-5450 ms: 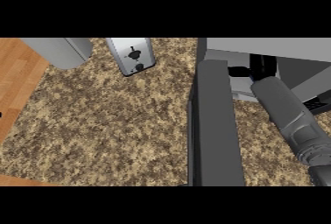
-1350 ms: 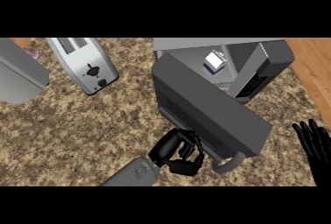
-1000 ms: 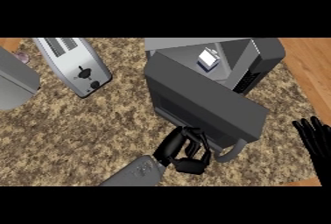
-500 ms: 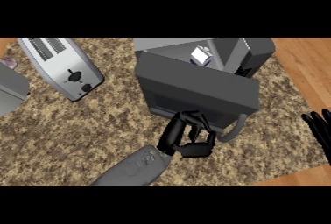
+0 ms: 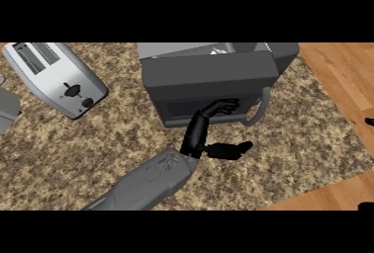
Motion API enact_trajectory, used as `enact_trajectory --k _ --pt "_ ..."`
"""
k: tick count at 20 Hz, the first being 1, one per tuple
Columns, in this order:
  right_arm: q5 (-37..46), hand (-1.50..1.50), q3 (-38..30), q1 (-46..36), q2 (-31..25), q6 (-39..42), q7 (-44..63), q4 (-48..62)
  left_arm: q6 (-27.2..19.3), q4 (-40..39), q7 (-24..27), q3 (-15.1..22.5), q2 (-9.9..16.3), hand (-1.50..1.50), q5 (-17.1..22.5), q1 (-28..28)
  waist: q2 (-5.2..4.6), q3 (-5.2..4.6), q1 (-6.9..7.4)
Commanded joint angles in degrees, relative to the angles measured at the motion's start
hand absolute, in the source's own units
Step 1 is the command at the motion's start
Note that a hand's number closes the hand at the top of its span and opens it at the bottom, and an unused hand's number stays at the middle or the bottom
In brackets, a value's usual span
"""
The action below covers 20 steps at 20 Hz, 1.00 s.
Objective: Pick up the milk, place it into the microwave and close the microwave
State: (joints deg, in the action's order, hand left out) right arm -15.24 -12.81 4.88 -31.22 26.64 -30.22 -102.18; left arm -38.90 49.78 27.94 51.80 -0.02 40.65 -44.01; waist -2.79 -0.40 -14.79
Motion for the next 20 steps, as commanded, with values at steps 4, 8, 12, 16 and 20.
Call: enact_trajectory --k 4,8,12,16,20 --pt "6.39 1.50 -4.03 -5.45 -5.13 -3.68 -0.54 -1.56 -3.79 -1.34 0.89 -4.20 0.02 -1.50 6.28 -4.78 -1.10 -0.06 -0.86" --pt "7.56 1.50 -4.22 -6.98 -5.62 -4.64 -0.44 -1.23 -4.21 -2.53 1.99 -5.47 0.02 -1.50 8.94 -6.31 -1.81 0.03 -1.12" --pt "7.81 1.50 -4.35 -8.57 -6.11 -4.96 -0.10 -0.60 -5.59 -2.76 3.09 -5.33 0.02 -1.50 11.11 -6.24 -2.04 0.10 -1.20" --pt "7.93 1.50 -4.31 -9.37 -6.36 -4.81 -0.21 0.64 -5.33 -3.70 4.27 -4.76 0.02 -1.50 12.37 -6.91 -2.44 0.26 -1.71" --pt "8.42 1.50 -4.19 -11.31 -6.64 -5.38 -0.05 1.26 -4.95 -4.14 6.35 -4.20 0.02 -1.50 13.30 -6.65 -3.02 0.21 -1.57"
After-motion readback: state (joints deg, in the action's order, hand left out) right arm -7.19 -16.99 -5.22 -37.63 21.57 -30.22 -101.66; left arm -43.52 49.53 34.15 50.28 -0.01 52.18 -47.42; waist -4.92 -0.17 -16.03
